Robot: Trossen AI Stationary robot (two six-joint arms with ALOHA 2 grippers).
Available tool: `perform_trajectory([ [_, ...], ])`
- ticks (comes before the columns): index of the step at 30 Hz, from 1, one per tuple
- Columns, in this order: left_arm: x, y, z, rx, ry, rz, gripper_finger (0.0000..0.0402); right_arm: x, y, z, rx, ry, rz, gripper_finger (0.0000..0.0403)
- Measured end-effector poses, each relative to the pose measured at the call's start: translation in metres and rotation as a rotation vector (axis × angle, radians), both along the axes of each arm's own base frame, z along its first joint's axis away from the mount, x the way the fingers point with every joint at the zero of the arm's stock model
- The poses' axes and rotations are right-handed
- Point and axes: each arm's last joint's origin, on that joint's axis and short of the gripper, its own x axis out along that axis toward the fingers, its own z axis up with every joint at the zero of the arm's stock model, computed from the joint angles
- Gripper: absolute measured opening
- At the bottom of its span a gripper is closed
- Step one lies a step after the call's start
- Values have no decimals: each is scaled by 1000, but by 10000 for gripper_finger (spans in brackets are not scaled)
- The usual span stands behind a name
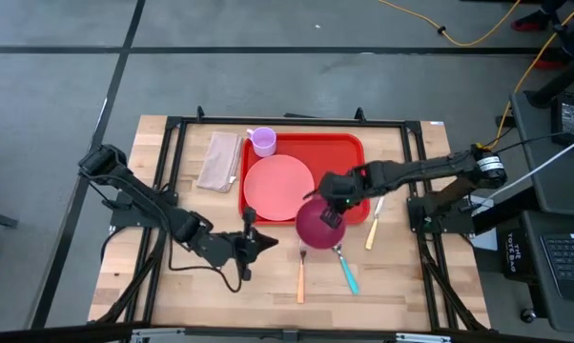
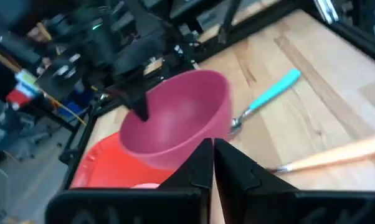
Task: Set up tray
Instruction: Put the pink bowl on the pink plate on the red tray
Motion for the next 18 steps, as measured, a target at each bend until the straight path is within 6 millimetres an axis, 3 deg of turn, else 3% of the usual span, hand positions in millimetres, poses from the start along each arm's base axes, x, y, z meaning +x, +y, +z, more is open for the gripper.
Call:
perform_trajectory([
  [4, 6, -3, -2, 160, 29, -27, 24, 1, -16, 0, 24, 3, -5, 11],
  [11, 11, 8, 5, 276, 37, 160, 61, 0, -31, 0, 10, 3, -21, 11],
  [18, 17, 24, 11, 191, 164, 172, 93, 0, -32, 0, 36, 2, -39, 11],
])
